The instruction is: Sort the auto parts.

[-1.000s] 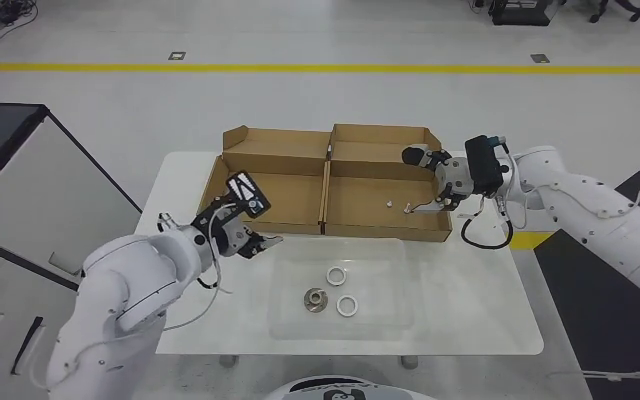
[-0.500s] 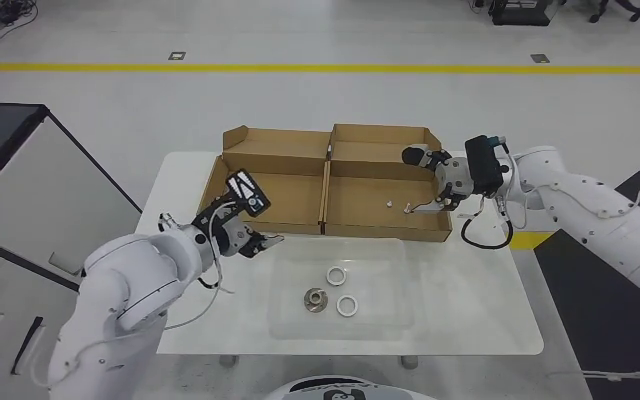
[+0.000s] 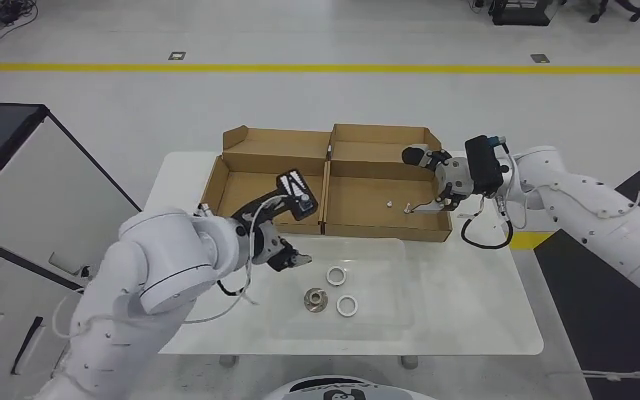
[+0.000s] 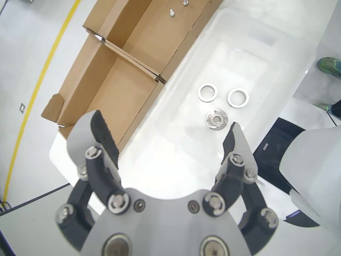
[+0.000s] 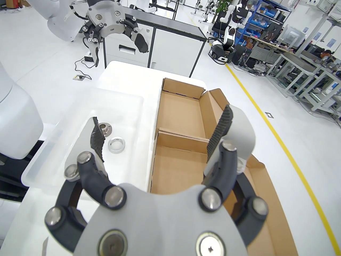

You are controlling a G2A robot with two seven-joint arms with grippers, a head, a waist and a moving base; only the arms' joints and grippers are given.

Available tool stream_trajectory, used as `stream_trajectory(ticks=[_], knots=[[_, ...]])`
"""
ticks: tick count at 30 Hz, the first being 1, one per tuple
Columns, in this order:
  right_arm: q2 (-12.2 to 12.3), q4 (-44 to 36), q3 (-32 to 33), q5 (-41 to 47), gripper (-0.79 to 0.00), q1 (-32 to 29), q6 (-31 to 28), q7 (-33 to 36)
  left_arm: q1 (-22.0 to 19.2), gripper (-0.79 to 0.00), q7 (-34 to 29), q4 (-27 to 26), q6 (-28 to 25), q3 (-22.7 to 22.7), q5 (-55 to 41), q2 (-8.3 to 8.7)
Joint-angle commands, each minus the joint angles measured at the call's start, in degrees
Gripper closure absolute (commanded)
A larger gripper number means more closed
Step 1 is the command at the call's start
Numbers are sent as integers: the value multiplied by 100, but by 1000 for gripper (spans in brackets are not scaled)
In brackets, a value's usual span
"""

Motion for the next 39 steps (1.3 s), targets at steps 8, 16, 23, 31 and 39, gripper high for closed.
stream_trajectory(ticks=[8, 16, 23, 31, 39], knots=[[0, 0, 0, 0, -785, 0, 0, 0, -1088, -785, 13, 808, 590, 1193, -390, 143], [0, 0, 0, 0, -785, 0, 0, 0, -2004, -785, 13, 1160, 718, 2234, -749, 266], [0, 0, 0, 0, -785, 0, 0, 0, -2859, -785, 13, 1516, 1017, 3154, -1181, 278], [0, 0, 0, 0, -785, 0, 0, 0, -3554, -785, 13, 1615, 1341, 3926, -1457, 217], [0, 0, 0, 0, -785, 0, 0, 0, -3985, -785, 13, 1653, 1590, 4508, -1600, 117]])
